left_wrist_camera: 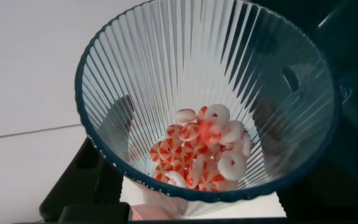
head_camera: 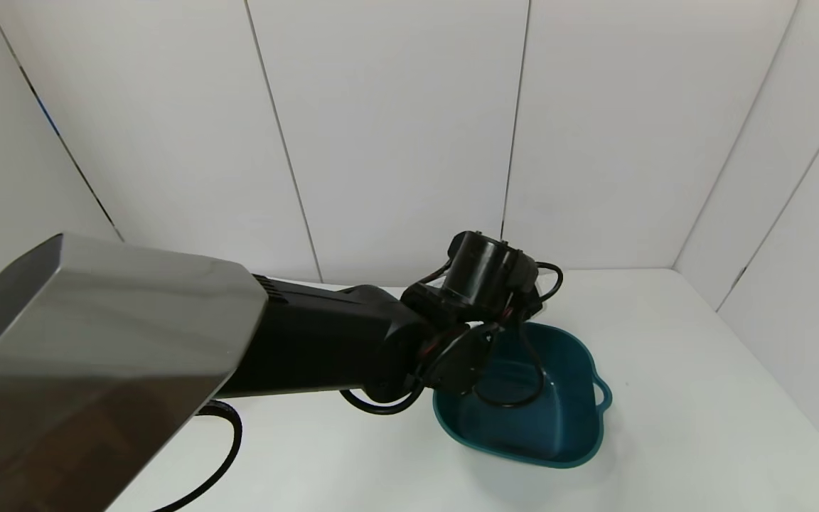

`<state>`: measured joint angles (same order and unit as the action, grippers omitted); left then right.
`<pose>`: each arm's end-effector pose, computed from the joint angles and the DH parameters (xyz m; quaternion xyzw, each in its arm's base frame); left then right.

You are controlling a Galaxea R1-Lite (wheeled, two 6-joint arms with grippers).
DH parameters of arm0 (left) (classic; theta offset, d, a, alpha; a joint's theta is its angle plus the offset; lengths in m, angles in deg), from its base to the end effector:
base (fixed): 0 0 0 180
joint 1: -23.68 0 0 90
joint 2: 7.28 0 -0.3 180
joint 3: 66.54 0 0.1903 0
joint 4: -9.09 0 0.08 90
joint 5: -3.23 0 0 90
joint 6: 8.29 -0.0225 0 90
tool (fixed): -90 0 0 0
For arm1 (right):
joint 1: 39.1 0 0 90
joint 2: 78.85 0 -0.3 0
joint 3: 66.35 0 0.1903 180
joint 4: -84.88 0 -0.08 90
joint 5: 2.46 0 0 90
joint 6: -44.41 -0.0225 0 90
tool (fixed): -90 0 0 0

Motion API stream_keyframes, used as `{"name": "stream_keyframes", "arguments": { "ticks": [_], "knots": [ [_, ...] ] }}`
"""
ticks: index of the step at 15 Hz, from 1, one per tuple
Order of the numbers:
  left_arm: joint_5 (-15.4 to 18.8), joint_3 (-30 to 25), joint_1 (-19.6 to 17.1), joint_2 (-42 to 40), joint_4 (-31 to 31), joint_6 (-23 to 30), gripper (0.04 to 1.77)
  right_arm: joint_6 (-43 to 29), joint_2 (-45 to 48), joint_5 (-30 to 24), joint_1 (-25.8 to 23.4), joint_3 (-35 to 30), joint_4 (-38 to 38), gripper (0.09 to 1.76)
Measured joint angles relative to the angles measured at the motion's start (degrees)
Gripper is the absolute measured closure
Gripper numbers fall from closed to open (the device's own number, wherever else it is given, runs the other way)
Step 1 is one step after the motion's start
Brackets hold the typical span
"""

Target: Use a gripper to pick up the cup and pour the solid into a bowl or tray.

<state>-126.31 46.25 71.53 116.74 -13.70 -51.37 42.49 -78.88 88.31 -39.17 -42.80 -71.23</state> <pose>0.3027 -0.3130 0.1571 0.5381 0.1713 -0.1421 0.8129 -0.0230 -0.0003 0.0754 0.0167 0.0031 -0.0074 0.9998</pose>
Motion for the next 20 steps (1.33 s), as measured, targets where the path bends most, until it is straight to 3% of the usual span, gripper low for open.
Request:
{"name": "stream_keyframes", "arguments": {
  "ticks": [9,20],
  "knots": [
    [-8.55,5.57,2.10,1.39,-8.84,-5.36,0.48,0.00,0.00,0.02,0.05,0.00,0.00,0.14],
    [-13.46,6.34,4.71,2.46,-8.86,-15.48,0.48,0.00,0.00,0.02,0.02,-0.02,-0.01,0.14]
  ]
}}
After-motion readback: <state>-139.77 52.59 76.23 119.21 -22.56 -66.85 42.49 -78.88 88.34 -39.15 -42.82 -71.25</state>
